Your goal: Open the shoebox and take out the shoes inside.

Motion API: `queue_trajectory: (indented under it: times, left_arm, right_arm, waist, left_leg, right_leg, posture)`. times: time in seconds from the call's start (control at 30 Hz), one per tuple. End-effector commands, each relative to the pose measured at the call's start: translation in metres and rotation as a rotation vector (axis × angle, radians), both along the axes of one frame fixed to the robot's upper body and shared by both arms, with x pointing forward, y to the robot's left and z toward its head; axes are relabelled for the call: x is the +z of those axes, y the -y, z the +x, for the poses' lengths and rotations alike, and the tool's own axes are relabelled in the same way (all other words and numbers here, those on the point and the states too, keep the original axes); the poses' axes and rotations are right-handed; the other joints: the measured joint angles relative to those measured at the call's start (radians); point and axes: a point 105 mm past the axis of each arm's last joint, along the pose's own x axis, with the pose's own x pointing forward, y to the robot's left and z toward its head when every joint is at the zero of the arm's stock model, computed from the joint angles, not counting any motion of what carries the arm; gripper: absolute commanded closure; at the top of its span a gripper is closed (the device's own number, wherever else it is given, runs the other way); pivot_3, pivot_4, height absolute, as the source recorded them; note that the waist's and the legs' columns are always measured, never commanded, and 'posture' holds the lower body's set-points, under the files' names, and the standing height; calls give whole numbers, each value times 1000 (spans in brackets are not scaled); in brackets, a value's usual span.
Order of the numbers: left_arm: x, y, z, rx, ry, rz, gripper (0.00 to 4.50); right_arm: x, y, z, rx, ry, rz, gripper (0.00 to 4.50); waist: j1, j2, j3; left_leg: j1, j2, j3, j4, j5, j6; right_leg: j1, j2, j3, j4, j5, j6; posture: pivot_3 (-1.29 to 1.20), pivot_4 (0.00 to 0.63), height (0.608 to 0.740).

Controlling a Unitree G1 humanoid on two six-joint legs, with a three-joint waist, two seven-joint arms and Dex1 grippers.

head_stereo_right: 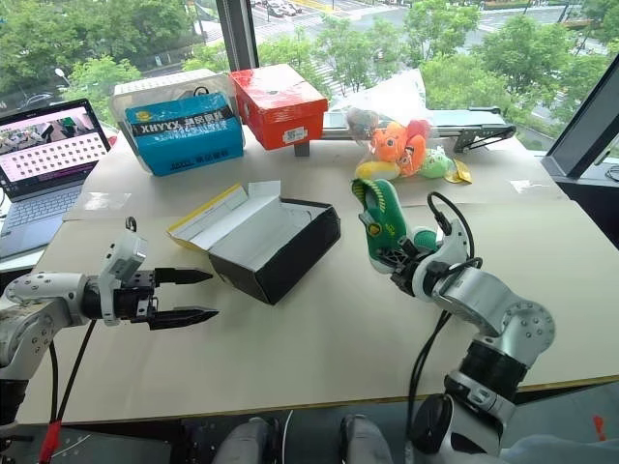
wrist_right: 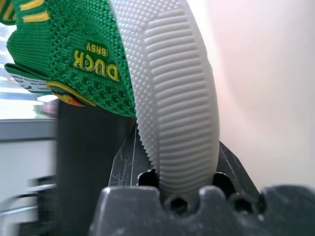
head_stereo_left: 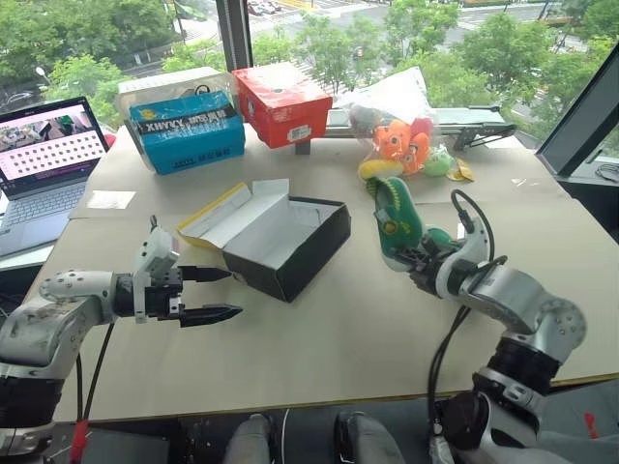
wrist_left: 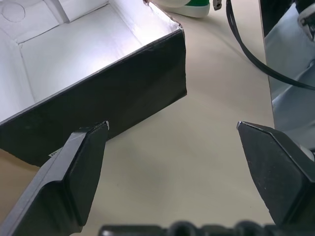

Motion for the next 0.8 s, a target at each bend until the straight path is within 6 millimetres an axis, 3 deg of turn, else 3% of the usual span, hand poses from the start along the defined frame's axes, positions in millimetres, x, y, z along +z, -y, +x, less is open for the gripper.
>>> queue_trajectory:
  times: [0.03,0.23,0.6,0.63,0.67,0.8]
  left_arm:
    - [9,1,1,-16,50,9,0]
    - [10,1,0,-15,51,11,0]
    - [10,1,0,-25,53,18,0]
    - [10,1,0,-25,53,17,0]
    - [10,1,0,-26,52,16,0]
    - [9,1,0,-27,49,17,0]
  right_arm:
    - [-8,12,-4,-82,-82,48,4006]
    - [-37,35,-11,-183,-233,-3,4006]
    - [-53,48,-16,-260,-339,-1,4006]
    - [-53,49,-16,-268,-340,5,3016]
    - [-52,49,-16,-274,-339,14,2892]
    - [-46,46,-15,-260,-300,18,1442]
  waist:
    - [1,0,0]
    - [4,0,0]
    - [2,0,0]
    - [2,0,0]
    - [2,0,0]
    - [2,0,0]
  left_leg:
    - [0,0,0,0,0,0]
    - [-1,-1,-1,0,0,0]
    - [0,1,-3,0,0,0]
    - [0,0,-3,0,0,0]
    - [0,0,-3,0,0,0]
    - [0,0,-3,0,0,0]
  right_leg:
    - [0,0,0,0,0,0]
    - [1,-1,1,-1,0,0]
    - [1,2,1,0,0,0]
    - [1,2,1,0,0,0]
    - [1,1,1,0,0,-1]
    - [2,0,2,-1,-1,-2]
  posture:
    - [0,150,739]
    - [0,150,739]
    - [0,150,739]
    - [0,150,739]
    - [0,150,739]
    - [0,150,739]
